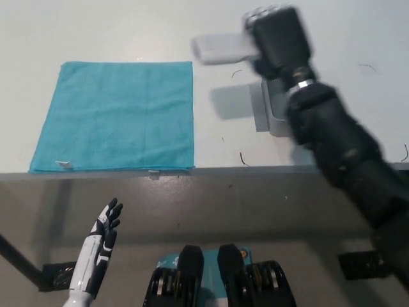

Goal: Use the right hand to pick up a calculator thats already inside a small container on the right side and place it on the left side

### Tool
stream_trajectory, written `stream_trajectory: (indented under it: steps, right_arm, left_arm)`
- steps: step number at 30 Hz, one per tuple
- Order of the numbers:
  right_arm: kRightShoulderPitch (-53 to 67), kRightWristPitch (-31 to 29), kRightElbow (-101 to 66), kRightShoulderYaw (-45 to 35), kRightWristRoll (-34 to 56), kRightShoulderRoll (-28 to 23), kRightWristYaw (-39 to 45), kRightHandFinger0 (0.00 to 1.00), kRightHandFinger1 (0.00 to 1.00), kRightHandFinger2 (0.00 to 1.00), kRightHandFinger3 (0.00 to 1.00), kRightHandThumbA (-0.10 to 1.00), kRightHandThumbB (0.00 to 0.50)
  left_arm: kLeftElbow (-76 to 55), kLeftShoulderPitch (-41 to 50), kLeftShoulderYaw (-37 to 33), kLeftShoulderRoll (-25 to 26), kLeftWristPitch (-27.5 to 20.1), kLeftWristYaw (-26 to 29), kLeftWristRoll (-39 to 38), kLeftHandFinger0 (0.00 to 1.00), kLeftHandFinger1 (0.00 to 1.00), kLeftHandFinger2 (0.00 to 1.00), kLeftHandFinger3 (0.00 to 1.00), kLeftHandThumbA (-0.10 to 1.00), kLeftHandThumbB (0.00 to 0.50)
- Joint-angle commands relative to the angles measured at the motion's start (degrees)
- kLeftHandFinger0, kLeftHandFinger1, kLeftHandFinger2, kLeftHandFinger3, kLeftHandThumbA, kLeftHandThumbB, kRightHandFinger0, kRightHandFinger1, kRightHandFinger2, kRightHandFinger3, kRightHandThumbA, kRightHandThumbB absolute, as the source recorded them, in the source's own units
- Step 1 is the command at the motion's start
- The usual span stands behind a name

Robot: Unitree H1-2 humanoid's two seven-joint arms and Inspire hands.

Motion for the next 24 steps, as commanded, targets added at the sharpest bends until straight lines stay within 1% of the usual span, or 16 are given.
stream_trajectory:
  steps: [1, 2, 3, 4, 6, 7, 8, 9, 11, 14, 15, 18, 19, 22, 23, 24]
  right_arm:
    - [-8.0, -2.0, 4.4, 1.2, 1.7, 4.6, -4.5, 0.00, 0.00, 0.31, 0.27, -0.10, 0.349]
    - [-8.6, -2.8, 6.0, 1.3, 2.2, 5.7, -5.0, 0.00, 0.00, 0.31, 0.26, -0.10, 0.355]
    - [-9.4, -3.3, 7.6, 1.5, 2.5, 7.2, -4.6, 0.00, 0.00, 0.31, 0.29, -0.10, 0.366]
    - [-9.7, -3.4, 8.1, 1.6, 2.7, 7.6, -4.5, 0.00, 0.00, 0.30, 0.31, -0.10, 0.365]
    - [-10.9, -3.1, 10.8, 2.2, 2.7, 9.6, -4.7, 0.00, 0.00, 0.29, 0.29, -0.10, 0.362]
    - [-11.5, -3.2, 11.9, 2.3, 3.0, 10.5, -4.5, 0.00, 0.00, 0.29, 0.27, -0.10, 0.348]
    - [-12.0, -3.0, 13.0, 2.4, 3.3, 11.5, -4.2, 0.00, 0.00, 0.28, 0.27, -0.10, 0.359]
    - [-12.2, -2.9, 13.6, 2.6, 3.4, 11.9, -4.1, 0.00, 0.00, 0.28, 0.29, -0.10, 0.360]
    - [-12.9, -2.2, 15.5, 3.2, 3.6, 13.4, -4.3, 0.00, 0.00, 0.27, 0.27, -0.10, 0.340]
    - [-13.4, -1.8, 17.4, 3.7, 3.9, 15.4, -3.9, 0.00, 0.00, 0.28, 0.26, -0.10, 0.325]
    - [-13.7, -2.0, 17.9, 3.5, 4.4, 15.9, -3.3, 0.00, 0.00, 0.30, 0.31, -0.10, 0.338]
    - [-14.3, -0.3, 19.4, 3.8, 4.8, 17.7, 0.1, 0.00, 0.00, 0.34, 0.42, -0.10, 0.316]
    - [-14.6, 0.1, 19.8, 3.6, 5.2, 18.2, 0.9, 0.00, 0.00, 0.35, 0.43, -0.10, 0.321]
    - [-14.5, 0.2, 20.4, 3.5, 6.0, 19.0, 1.7, 0.00, 0.00, 0.27, 0.47, -0.10, 0.344]
    - [-14.5, 0.5, 20.8, 3.4, 6.4, 19.6, 2.5, 0.00, 0.00, 0.19, 0.51, -0.10, 0.341]
    - [-14.3, 0.7, 20.8, 3.2, 6.8, 19.8, 2.6, 0.00, 0.00, 0.13, 0.50, -0.10, 0.340]
  left_arm:
    - [-1.0, -0.1, -0.2, 0.5, -2.6, 1.7, 0.2, 1.00, 1.00, 1.00, 1.00, 1.00, 0.002]
    - [-0.8, -0.2, -0.3, 0.6, -2.6, 1.8, 0.0, 1.00, 1.00, 1.00, 1.00, 1.00, 0.003]
    - [-0.8, -0.1, -0.3, 0.6, -2.6, 1.8, 0.2, 1.00, 1.00, 1.00, 1.00, 1.00, 0.009]
    - [-0.8, -0.1, -0.3, 0.6, -2.6, 1.9, 0.3, 1.00, 1.00, 1.00, 1.00, 1.00, 0.011]
    - [-0.7, -0.2, -0.4, 0.7, -2.6, 1.9, 0.2, 1.00, 1.00, 1.00, 1.00, 1.00, 0.010]
    - [-0.7, -0.2, -0.4, 0.7, -2.6, 1.9, 0.2, 1.00, 1.00, 1.00, 1.00, 1.00, 0.010]
    - [-0.7, -0.1, -0.3, 0.6, -2.6, 2.0, 0.5, 1.00, 1.00, 1.00, 1.00, 1.00, 0.018]
    - [-0.7, -0.1, -0.3, 0.6, -2.6, 2.0, 0.6, 1.00, 1.00, 1.00, 1.00, 1.00, 0.019]
    - [-0.7, -0.1, -0.3, 0.6, -2.6, 1.7, 0.1, 1.00, 1.00, 1.00, 1.00, 1.00, 0.009]
    - [-1.0, 0.5, -0.3, 0.6, -2.6, 2.2, 0.6, 1.00, 1.00, 1.00, 1.00, 1.00, 0.009]
    - [-1.2, 0.6, -0.3, 0.5, -2.6, 2.0, 0.4, 1.00, 1.00, 1.00, 1.00, 1.00, 0.011]
    - [-1.2, 1.1, -0.6, 0.6, -2.6, 2.4, 0.9, 1.00, 1.00, 1.00, 1.00, 1.00, 0.006]
    - [-1.2, 1.1, -0.5, 0.5, -2.6, 2.4, 1.0, 1.00, 1.00, 1.00, 1.00, 1.00, 0.001]
    - [-1.3, 1.6, -0.7, 0.2, -2.6, 2.7, 1.3, 1.00, 1.00, 1.00, 1.00, 1.00, 0.000]
    - [-1.3, 1.8, -0.8, 0.2, -2.6, 2.6, 1.0, 1.00, 1.00, 1.00, 1.00, 1.00, 0.000]
    - [-1.3, 2.0, -1.0, 0.2, -2.6, 2.8, 1.0, 1.00, 1.00, 1.00, 1.00, 1.00, 0.000]
